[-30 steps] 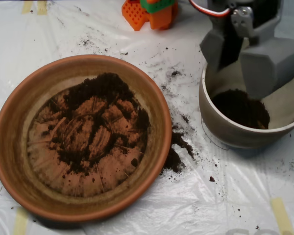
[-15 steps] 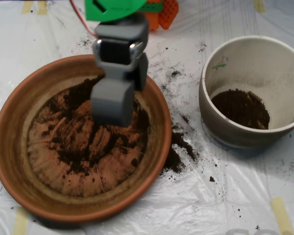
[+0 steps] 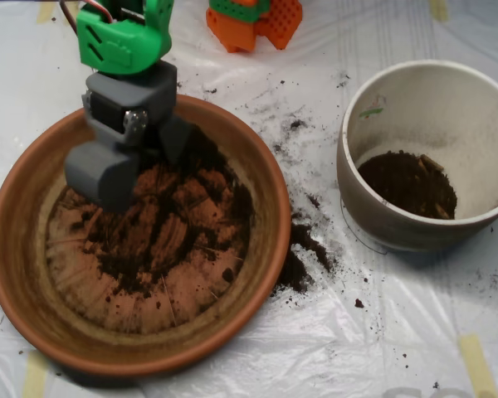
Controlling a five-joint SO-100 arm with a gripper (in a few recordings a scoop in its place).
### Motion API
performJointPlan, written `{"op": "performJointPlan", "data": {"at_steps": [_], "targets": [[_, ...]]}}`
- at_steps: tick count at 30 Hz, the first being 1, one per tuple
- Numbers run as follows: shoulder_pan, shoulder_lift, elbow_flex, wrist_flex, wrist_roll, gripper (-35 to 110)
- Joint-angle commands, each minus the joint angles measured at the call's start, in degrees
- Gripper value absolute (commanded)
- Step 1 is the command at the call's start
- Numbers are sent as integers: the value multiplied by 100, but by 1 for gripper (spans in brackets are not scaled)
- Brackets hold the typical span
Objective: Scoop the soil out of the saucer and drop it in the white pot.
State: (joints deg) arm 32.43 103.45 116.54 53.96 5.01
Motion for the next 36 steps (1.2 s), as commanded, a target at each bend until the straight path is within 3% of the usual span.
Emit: {"op": "performJointPlan", "data": {"at_steps": [1, 9, 15, 28, 34, 36], "targets": [[299, 958, 554, -431, -53, 30], [870, 870, 1389, -729, -167, 36], [1257, 44, 1063, -633, 53, 36], [1354, -1942, -791, 562, 26, 27], [1178, -1890, -633, 659, -35, 17], [1151, -1811, -519, 668, 0, 8]]}}
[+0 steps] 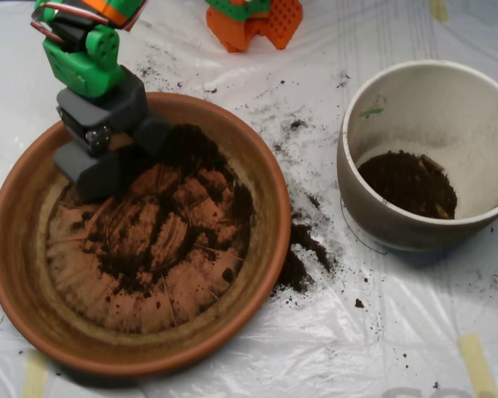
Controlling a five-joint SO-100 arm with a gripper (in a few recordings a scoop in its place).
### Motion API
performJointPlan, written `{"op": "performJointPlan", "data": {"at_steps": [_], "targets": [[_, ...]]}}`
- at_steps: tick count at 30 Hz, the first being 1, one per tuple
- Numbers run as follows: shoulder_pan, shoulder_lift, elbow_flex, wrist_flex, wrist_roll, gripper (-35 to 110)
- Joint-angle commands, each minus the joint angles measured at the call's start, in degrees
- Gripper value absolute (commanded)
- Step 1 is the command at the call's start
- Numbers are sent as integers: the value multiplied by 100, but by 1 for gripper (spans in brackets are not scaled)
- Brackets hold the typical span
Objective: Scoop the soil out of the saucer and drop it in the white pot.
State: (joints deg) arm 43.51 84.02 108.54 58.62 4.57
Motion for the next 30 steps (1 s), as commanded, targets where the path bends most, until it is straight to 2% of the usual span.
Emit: {"op": "performJointPlan", "data": {"at_steps": [1, 9, 17, 21, 30], "targets": [[9, 167, 334, 202, 44, 7], [-413, 589, 835, 167, 88, 6], [-1187, 396, 554, 536, -9, 0], [-1389, 35, -185, 1107, -70, 0], [-1670, -1433, -2962, 2733, 167, -1]]}}
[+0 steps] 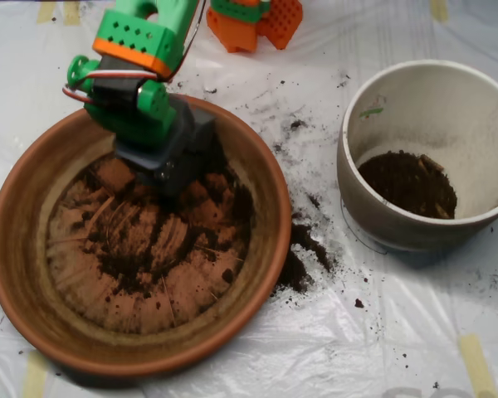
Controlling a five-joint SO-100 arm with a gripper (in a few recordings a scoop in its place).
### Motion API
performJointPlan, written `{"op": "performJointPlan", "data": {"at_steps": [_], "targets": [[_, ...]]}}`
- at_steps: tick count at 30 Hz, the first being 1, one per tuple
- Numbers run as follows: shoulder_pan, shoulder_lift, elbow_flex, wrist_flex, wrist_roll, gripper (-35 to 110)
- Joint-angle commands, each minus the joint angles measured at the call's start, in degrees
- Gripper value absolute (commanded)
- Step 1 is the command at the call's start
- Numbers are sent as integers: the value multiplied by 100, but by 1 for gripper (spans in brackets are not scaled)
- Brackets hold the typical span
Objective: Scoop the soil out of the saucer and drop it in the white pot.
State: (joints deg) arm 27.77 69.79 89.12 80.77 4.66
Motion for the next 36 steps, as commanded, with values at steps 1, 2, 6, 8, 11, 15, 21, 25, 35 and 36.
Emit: {"op": "performJointPlan", "data": {"at_steps": [1, 2, 6, 8, 11, 15, 21, 25, 35, 36], "targets": [[-149, -88, -1274, 668, 193, -1], [-211, -167, -1547, 809, 220, -1], [-448, -413, -2479, 1345, 325, -1], [-571, -492, -2795, 1512, 396, -1], [-826, -413, -2936, 1617, 439, -1], [-1143, 18, -2909, 1644, 483, -1], [-1617, 1257, -2338, 1362, 422, -1], [-2030, 1828, -2268, 1310, 360, -1], [-3331, 1090, -5344, 2259, 88, -1], [-3472, 1063, -5520, 2259, 44, -1]]}}
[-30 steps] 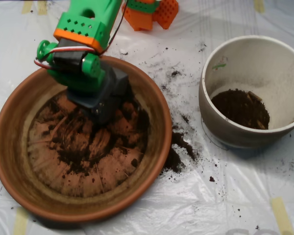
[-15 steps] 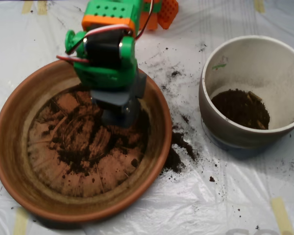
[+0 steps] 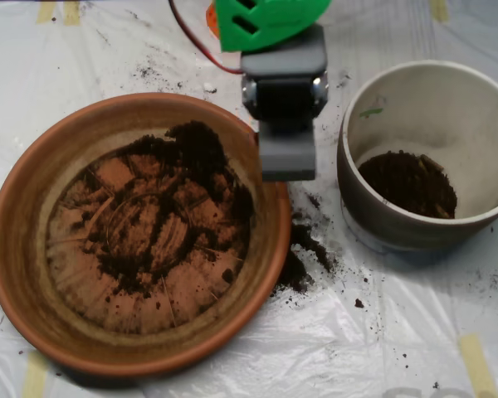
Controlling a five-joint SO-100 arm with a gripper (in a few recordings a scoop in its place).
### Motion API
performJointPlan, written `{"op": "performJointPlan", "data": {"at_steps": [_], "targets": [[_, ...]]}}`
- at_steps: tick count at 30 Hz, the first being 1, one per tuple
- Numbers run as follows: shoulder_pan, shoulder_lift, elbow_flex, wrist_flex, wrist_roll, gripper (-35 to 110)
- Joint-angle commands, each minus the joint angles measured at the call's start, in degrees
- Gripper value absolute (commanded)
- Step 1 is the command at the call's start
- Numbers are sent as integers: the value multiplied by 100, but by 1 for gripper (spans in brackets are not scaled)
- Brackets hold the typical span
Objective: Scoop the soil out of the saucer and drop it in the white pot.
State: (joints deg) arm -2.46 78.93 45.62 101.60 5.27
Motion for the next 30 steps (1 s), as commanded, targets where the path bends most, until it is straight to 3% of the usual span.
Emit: {"op": "performJointPlan", "data": {"at_steps": [1, 12, 20, 30], "targets": [[-580, 123, -1301, 176, -44, -1], [-2092, -475, -1433, 176, -562, 3], [-2338, -413, -1028, 176, -703, 21], [-2435, -53, -598, 176, -773, 25]]}}
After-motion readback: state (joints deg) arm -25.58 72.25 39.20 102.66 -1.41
